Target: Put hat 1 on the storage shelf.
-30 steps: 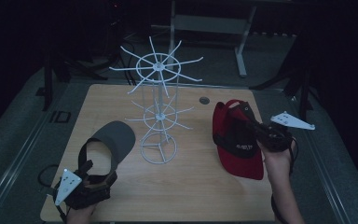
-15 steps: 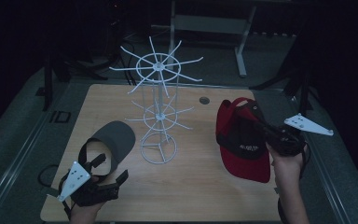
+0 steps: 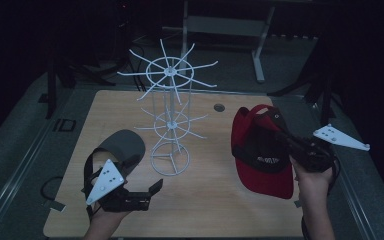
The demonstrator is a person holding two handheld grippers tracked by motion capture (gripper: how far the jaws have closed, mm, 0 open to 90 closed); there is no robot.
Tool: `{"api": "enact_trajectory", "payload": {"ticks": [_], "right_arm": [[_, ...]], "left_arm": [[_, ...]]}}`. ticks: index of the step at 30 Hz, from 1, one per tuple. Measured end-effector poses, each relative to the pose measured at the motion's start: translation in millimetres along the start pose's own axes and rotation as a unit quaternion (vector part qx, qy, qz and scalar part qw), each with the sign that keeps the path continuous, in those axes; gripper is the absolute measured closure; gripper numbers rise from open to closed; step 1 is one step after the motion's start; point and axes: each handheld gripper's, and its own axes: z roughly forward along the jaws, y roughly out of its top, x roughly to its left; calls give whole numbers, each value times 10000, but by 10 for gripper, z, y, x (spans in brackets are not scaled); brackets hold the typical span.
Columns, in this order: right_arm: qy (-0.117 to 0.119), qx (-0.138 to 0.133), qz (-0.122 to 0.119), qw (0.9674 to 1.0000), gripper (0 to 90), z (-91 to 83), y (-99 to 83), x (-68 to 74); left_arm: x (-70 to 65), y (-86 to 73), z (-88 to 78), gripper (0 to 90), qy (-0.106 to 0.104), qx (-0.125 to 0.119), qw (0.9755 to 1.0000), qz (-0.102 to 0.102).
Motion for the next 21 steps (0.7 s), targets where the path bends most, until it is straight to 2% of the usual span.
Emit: {"api": "enact_trajectory", "payload": {"ticks": [5, 7, 10, 16, 19, 21], "right_arm": [[153, -62, 27, 9999, 856, -35, 32, 78], [171, -72, 30, 9998, 856, -41, 37, 86], [261, -147, 12, 9996, 856, -90, 65, 131], [476, -267, -37, 9985, 856, -188, 126, 238], [588, -316, -52, 9978, 856, -230, 144, 287], [651, -355, -55, 9972, 856, -256, 151, 317]], "left_arm": [[-93, 195, 177, 78, -223, 12, 9995, 201], [-107, 226, 208, 78, -260, 18, 9995, 203], [-156, 333, 324, 80, -310, 48, 9990, 318], [-207, 483, 546, 95, -395, 81, 9986, 344], [-236, 537, 651, 97, -502, 141, 9982, 291], [-264, 567, 708, 97, -535, 191, 9978, 348]]}}
